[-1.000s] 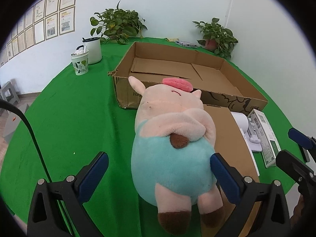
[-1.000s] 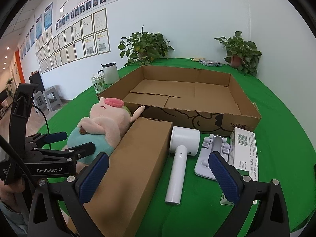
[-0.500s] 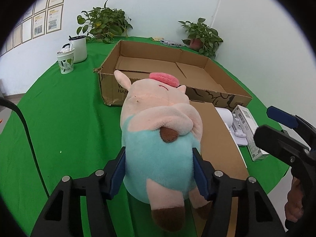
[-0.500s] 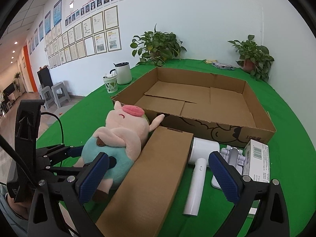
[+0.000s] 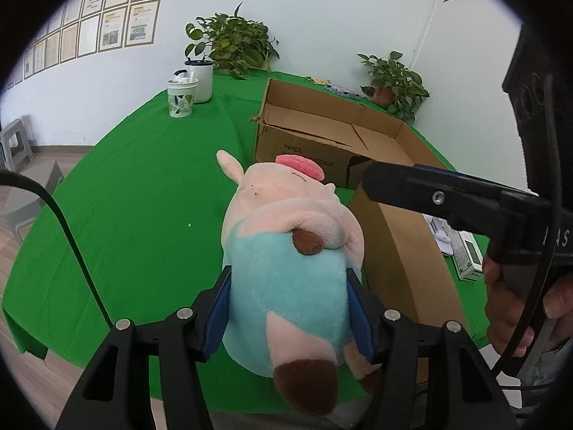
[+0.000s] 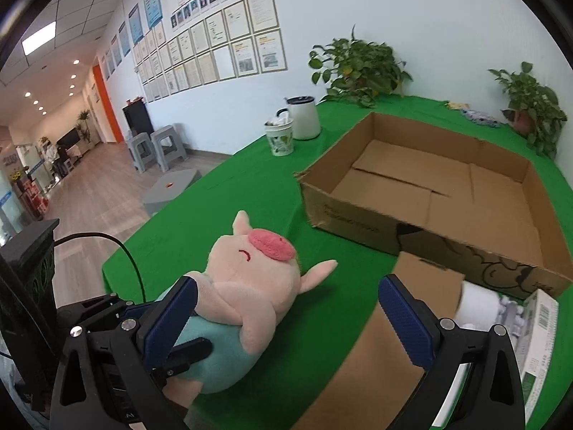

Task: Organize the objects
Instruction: 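Reach the right gripper to the plush pig and close on it, then lift the plush pig with the right gripper and carry it over the open box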

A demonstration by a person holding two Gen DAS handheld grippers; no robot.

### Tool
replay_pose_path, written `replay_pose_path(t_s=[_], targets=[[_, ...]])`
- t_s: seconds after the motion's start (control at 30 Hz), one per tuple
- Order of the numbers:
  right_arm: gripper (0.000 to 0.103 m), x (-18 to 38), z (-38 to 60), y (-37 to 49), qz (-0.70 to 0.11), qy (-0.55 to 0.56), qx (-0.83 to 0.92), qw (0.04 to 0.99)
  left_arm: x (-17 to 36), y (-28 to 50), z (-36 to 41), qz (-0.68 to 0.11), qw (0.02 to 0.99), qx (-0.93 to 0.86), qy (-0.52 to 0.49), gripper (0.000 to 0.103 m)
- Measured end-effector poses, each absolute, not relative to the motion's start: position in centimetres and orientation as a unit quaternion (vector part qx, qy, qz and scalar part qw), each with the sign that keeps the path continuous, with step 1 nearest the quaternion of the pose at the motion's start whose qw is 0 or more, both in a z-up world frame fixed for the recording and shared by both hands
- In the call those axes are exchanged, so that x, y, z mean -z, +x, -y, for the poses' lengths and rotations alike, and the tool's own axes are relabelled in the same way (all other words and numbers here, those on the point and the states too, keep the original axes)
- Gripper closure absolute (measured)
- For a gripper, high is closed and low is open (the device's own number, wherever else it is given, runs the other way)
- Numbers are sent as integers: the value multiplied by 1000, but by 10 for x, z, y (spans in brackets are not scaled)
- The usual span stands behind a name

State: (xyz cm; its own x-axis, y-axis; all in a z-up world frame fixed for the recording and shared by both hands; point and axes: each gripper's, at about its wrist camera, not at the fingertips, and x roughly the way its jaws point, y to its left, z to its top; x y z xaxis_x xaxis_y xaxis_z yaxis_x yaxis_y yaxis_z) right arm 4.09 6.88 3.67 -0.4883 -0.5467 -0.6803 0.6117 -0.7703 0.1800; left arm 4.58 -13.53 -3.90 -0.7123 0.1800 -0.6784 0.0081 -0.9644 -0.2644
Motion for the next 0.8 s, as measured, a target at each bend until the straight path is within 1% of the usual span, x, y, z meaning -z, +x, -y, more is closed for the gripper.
replay_pose_path(t_s=[0.1, 0.2, 0.4, 0.5, 0.6, 0.8], targets=[[1, -20, -45, 34, -24, 428, 825, 368, 43, 53, 138, 130, 43, -914, -382, 46], [1, 2, -21, 29, -20, 484, 792, 372, 45, 57, 137, 134, 42, -912, -385, 47], [1, 22, -10, 24, -2, 538, 755, 375, 48, 56, 140, 140, 37, -911, -387, 47], [3, 30, -5, 20, 10, 563, 735, 378, 47, 55, 136, 131, 36, -911, -389, 47], [7, 37, -4, 20, 13, 573, 729, 374, 48, 55, 132, 120, 32, -911, -393, 47], [19, 35, -7, 23, 22, 550, 752, 363, 43, 57, 123, 102, 26, -913, -394, 48]])
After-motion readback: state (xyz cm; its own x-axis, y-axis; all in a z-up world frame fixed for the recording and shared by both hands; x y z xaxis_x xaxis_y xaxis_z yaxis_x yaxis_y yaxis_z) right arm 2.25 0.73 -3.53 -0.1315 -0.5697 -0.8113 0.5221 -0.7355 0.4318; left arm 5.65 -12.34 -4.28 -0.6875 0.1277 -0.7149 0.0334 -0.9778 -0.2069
